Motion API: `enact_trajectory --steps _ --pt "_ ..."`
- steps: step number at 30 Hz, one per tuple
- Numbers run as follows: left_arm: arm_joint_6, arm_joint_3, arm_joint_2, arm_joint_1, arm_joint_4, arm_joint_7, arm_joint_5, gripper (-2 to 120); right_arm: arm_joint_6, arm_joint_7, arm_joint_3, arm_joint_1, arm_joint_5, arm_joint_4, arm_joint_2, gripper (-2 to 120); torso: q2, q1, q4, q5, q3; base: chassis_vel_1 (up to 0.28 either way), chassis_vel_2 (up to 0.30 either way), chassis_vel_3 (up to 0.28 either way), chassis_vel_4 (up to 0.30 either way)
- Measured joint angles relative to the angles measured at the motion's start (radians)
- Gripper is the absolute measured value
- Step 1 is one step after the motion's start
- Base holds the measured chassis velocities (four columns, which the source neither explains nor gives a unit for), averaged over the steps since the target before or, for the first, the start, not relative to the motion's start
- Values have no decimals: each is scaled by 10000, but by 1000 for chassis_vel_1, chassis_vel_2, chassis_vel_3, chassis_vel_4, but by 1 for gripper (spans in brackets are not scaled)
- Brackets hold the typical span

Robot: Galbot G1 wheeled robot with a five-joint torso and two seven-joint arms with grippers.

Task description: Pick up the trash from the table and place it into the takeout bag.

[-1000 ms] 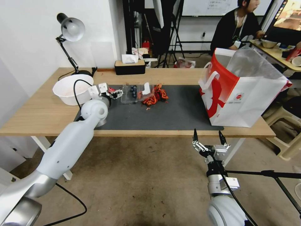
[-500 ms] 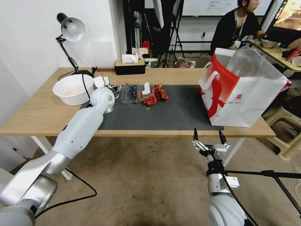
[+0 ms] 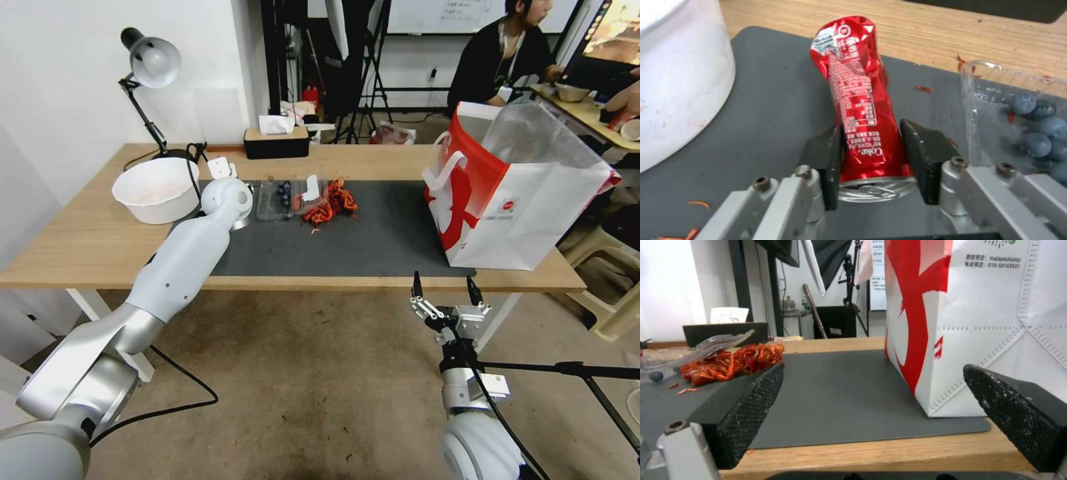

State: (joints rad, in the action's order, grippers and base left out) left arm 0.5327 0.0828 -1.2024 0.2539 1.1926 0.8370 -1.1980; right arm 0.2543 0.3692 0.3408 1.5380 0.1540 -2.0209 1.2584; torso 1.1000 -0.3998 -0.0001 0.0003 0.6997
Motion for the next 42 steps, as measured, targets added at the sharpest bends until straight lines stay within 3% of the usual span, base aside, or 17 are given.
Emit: enact_trajectory --steps 7,16,21,26,28,33,34,37,39,41,42 --pt "12 29 83 23 5 -117 121 25 1 1 -11 -3 2 1 6 100 2 1 -1 -2 -1 0 0 0 0" --pt "-724 390 412 209 279 -1010 1446 15 1 0 -23 -18 3 7 22 100 0 -1 5 -4 4 0 0 0 0" --pt "-1741 697 661 405 889 -2321 2669 9 0 0 -25 -22 0 18 42 100 1 -1 2 -3 4 0 0 0 0" --pt "-2267 803 800 489 1192 -3057 3161 9 -4 0 -26 -25 -7 19 61 100 0 -1 0 -4 3 0 0 0 0" --pt "-2781 888 937 526 1410 -3615 3368 9 -5 0 -26 -26 -12 19 61 100 0 -1 2 -3 4 0 0 0 0" --pt "-3869 1130 1116 488 1952 -4830 3405 9 -6 0 -24 -23 -29 22 64 100 0 -1 2 -4 3 0 0 0 0" --pt "-3869 1130 1116 488 1952 -4830 3405 9 -6 0 -24 -23 -29 22 64 100 0 -1 2 -4 3 0 0 0 0" --pt "-4848 1550 1192 141 2203 -6008 3172 9 -9 6 -25 -14 -46 22 75 100 0 -1 1 -4 3 0 0 0 0" --pt "-5054 1656 1199 43 2226 -6320 3076 9 -10 11 -21 -7 -47 21 73 100 0 -1 2 -2 2 0 0 0 0" --pt "-5669 2118 1179 -316 2251 -7276 2729 9 -10 17 1 11 -49 11 62 100 0 -1 1 -1 1 0 0 0 0" --pt "-5669 2118 1179 -316 2251 -7276 2729 9 -10 17 1 11 -49 11 62 100 0 -1 1 -1 1 0 0 0 0"
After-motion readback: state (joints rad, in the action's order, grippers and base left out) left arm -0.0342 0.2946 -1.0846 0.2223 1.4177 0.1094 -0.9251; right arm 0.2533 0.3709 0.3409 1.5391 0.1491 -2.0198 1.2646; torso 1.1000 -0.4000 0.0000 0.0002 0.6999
